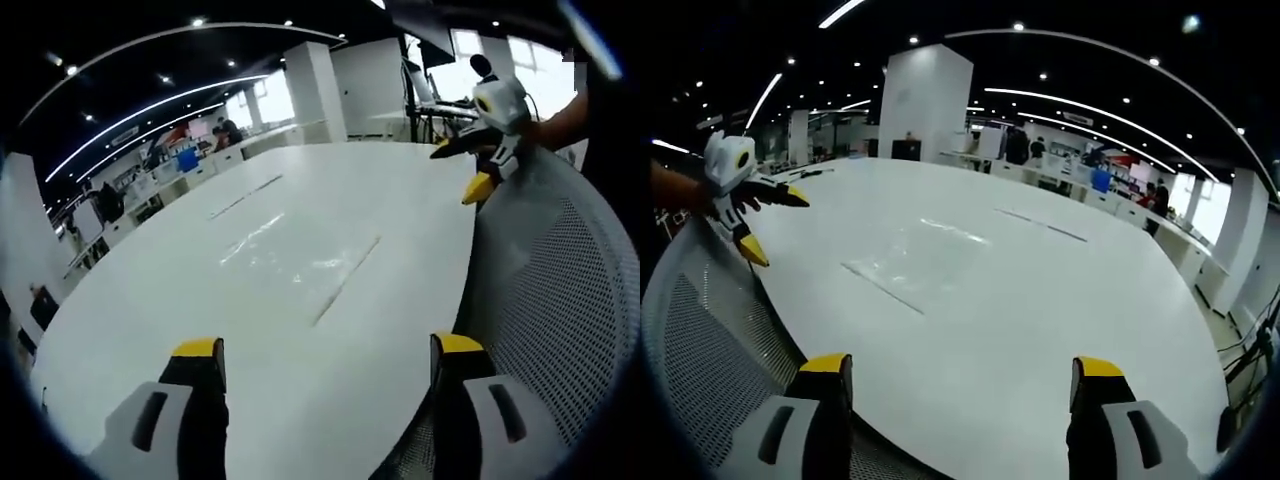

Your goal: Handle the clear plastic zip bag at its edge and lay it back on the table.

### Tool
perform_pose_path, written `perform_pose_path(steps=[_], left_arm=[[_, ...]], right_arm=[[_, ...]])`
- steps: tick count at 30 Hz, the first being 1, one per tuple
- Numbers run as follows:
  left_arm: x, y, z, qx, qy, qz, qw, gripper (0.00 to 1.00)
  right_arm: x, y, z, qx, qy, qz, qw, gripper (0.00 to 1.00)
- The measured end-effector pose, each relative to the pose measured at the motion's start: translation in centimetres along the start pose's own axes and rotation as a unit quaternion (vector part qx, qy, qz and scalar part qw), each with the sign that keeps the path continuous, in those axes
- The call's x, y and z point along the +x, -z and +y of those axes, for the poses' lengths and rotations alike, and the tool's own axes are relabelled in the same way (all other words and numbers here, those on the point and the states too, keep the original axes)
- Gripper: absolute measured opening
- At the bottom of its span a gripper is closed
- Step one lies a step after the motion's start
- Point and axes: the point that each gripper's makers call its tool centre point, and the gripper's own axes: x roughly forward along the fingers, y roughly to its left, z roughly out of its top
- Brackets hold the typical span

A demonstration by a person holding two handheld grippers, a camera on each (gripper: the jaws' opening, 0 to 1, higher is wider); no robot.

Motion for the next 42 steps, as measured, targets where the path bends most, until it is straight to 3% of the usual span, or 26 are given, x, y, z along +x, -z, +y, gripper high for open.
perform_pose_path(steps=[9,17,23,30,42], left_arm=[[1.3,-1.0,0.3,0.057,0.025,0.000,0.9981,0.70],[2.3,-0.9,0.7,0.095,0.052,0.017,0.9940,0.57],[3.5,-1.1,0.8,0.134,0.077,0.036,0.9874,0.44],[4.7,-0.5,0.6,0.158,0.112,0.069,0.9787,0.40],[6.9,-0.6,0.9,0.194,0.139,0.088,0.9671,0.33]], right_arm=[[0.0,0.1,0.0,0.002,-0.001,0.001,1.0000,0.89],[0.0,0.2,-0.1,0.002,-0.001,0.003,1.0000,0.88],[0.0,0.3,-0.1,0.001,-0.001,0.003,1.0000,0.88],[0.0,0.3,-0.1,0.001,-0.001,0.003,1.0000,0.87],[0.0,0.4,-0.1,0.003,-0.001,0.006,1.0000,0.85]])
